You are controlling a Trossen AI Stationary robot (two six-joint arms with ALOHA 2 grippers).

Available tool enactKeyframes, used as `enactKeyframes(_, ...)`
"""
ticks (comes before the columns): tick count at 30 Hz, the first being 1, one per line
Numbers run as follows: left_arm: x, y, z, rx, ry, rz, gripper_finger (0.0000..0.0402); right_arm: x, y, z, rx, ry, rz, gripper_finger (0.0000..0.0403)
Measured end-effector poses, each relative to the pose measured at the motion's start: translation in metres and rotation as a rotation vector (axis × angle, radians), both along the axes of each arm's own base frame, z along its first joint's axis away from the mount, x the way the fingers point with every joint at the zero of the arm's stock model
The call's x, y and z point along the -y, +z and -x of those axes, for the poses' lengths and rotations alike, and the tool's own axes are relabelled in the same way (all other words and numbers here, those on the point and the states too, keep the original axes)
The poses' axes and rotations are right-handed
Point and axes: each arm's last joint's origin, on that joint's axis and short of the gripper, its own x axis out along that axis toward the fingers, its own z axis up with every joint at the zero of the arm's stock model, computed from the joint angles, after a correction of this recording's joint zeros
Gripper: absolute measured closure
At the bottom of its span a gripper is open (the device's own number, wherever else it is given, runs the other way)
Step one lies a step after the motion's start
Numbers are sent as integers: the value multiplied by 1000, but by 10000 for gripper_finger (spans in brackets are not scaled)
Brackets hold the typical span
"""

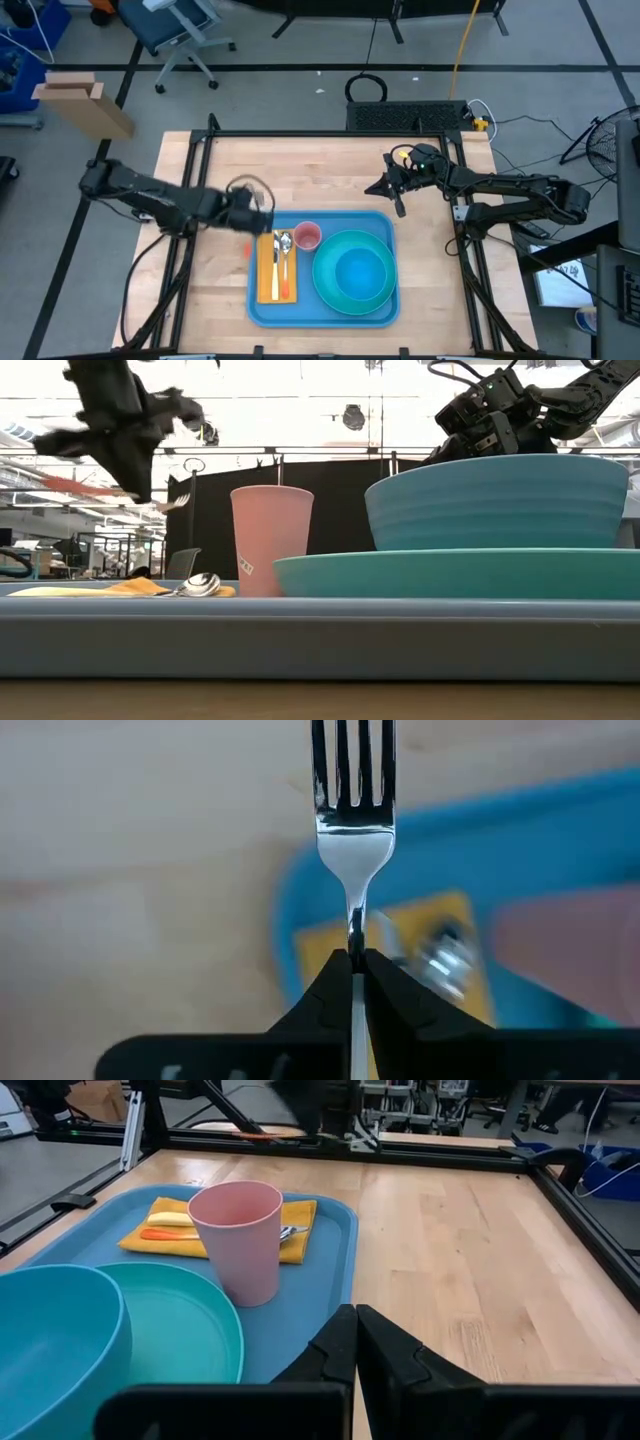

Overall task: Set up tray
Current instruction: Put the orange fork on the yellow napkin

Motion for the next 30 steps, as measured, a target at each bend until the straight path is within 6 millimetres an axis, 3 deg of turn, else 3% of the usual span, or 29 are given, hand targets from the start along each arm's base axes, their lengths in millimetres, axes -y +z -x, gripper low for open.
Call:
enactKeyframes(7,66,-17,-25,257,25,-2,391,0,0,0,0,-1,-3,403)
enactKeyframes(11,90,-37,-46,348,28,25,390,0,0,0,0,-2,-5,403)
enactKeyframes(15,103,-55,-61,278,10,13,392,0,0,0,-1,-2,-7,403)
enactKeyframes(20,110,-44,-73,199,5,-31,392,0,-1,0,-7,-2,-10,403)
enactKeyframes(25,123,-30,-69,105,66,-43,391,0,-1,0,-7,-2,-10,403)
enactKeyframes(30,139,-41,-55,-18,194,16,390,0,-1,0,-7,-2,-11,403)
